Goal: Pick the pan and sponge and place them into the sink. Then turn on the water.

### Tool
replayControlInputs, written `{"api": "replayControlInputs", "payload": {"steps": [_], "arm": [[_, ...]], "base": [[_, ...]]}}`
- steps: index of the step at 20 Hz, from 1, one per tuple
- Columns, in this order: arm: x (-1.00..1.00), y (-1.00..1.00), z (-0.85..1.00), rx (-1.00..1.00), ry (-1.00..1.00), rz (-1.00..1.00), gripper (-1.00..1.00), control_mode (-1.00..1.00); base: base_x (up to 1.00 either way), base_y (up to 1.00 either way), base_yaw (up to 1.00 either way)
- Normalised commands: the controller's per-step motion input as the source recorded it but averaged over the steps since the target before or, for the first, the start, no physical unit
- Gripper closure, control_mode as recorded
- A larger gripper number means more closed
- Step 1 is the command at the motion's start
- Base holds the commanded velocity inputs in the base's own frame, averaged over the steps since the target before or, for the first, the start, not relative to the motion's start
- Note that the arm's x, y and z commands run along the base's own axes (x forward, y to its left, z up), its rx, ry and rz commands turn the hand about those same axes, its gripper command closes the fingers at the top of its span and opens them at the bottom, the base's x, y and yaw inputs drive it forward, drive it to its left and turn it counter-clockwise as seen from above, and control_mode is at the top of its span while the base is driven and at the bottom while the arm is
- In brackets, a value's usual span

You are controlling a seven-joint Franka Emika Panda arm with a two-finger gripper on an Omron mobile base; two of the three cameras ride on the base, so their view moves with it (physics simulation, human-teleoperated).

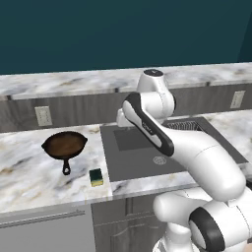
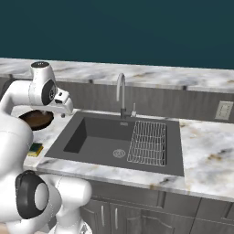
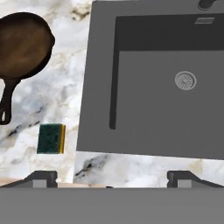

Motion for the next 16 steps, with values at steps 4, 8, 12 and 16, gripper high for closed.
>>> {"api": "replayControlInputs", "payload": {"steps": [4,8,12,16], "arm": [[0.00,0.27,-0.10,0.01,0.00,0.00,-1.00,-1.00],[0.00,0.25,-0.10,0.02,0.00,0.00,-1.00,-1.00],[0.00,0.24,-0.12,0.01,0.00,0.00,-1.00,-1.00],[0.00,0.24,-0.15,0.00,0.00,0.00,-1.00,-1.00]], "base": [[0.00,0.00,0.00],[0.00,0.00,0.00],[0.00,0.00,0.00],[0.00,0.00,0.00]]}}
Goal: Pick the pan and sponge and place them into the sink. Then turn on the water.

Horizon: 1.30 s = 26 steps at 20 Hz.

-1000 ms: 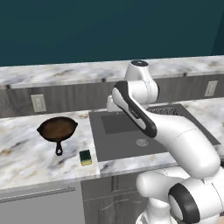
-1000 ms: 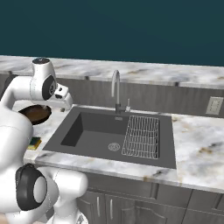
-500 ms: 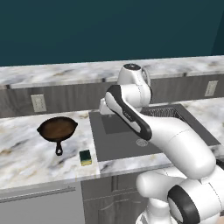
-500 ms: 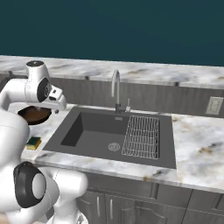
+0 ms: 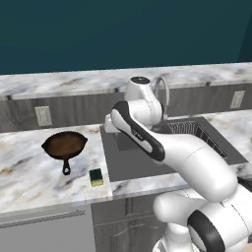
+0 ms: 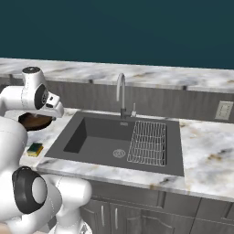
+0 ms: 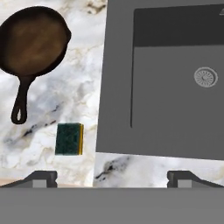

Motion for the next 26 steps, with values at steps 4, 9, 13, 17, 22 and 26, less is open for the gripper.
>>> {"api": "replayControlInputs", "payload": {"steps": [4,9,13,17,22,26], "arm": [[0.00,0.23,-0.17,0.00,0.00,0.00,-1.00,-1.00],[0.00,0.23,-0.16,0.00,-0.02,0.00,-1.00,-1.00],[0.00,0.25,-0.11,0.00,-0.01,0.00,-1.00,-1.00],[0.00,0.25,-0.09,0.00,0.00,0.00,-1.00,-1.00],[0.00,0.22,-0.10,0.02,0.00,0.00,-1.00,-1.00],[0.00,0.23,-0.09,0.01,0.00,0.00,-1.00,-1.00]], "base": [[0.00,0.00,0.00],[0.00,0.00,0.00],[0.00,0.00,0.00],[0.00,0.00,0.00],[0.00,0.00,0.00],[0.00,0.00,0.00]]}}
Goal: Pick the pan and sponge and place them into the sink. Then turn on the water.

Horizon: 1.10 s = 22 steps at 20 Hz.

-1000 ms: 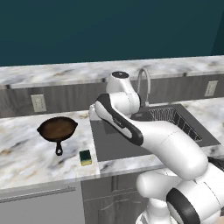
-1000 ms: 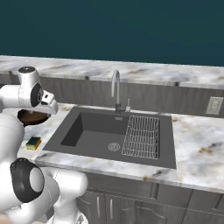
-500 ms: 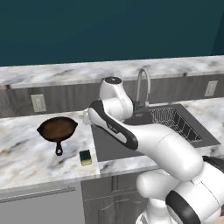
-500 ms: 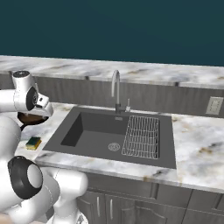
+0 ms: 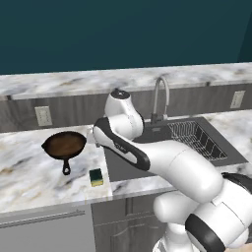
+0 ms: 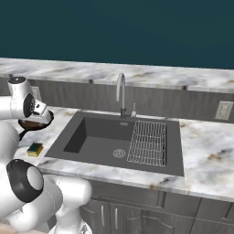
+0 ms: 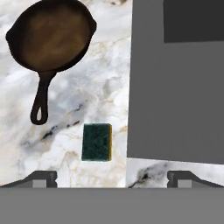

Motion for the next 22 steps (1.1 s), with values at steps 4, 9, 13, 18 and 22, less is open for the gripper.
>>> {"api": "replayControlInputs", "payload": {"steps": [4,9,13,18,22], "arm": [[0.00,0.21,-0.12,0.01,0.00,0.00,-1.00,-1.00],[0.03,0.20,-0.12,0.00,0.00,0.00,-1.00,-1.00],[0.01,0.19,-0.10,0.00,0.00,0.00,-1.00,-1.00],[0.01,0.21,-0.10,0.00,0.00,0.00,-1.00,-1.00],[0.01,0.21,-0.12,0.00,0.00,0.00,-1.00,-1.00]], "base": [[0.00,0.00,0.00],[0.00,0.00,0.00],[0.00,0.00,0.00],[0.00,0.00,0.00],[0.00,0.00,0.00]]}}
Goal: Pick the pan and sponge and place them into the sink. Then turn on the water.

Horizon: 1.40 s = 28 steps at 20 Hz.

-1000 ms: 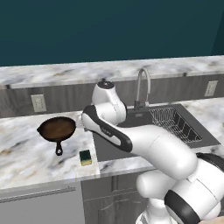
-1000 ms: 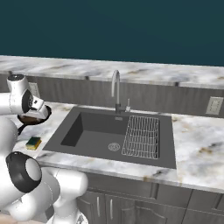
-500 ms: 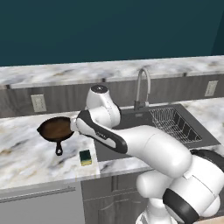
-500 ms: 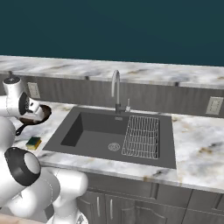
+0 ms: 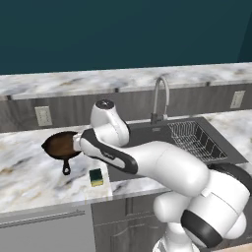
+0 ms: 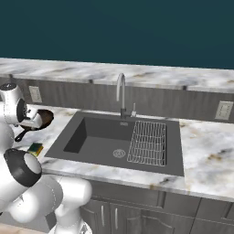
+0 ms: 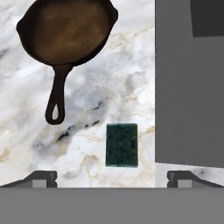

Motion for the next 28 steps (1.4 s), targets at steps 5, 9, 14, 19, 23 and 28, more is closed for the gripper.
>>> {"api": "replayControlInputs", "payload": {"steps": [5,9,14,19,23,28], "arm": [[0.04,0.21,-0.13,0.00,0.00,0.00,-1.00,-1.00],[0.08,0.19,-0.15,0.00,0.00,0.00,-1.00,-1.00],[0.16,0.15,-0.15,0.00,0.00,0.00,-1.00,-1.00],[0.16,0.14,-0.12,0.00,0.00,0.00,-1.00,-1.00],[0.15,0.18,-0.12,0.00,0.00,0.00,-1.00,-1.00],[0.14,0.21,-0.13,0.00,0.00,0.00,-1.00,-1.00]], "base": [[0.00,0.00,0.00],[0.00,0.00,0.00],[0.00,0.00,0.00],[0.00,0.00,0.00],[0.00,0.00,0.00],[0.00,0.00,0.00]]}}
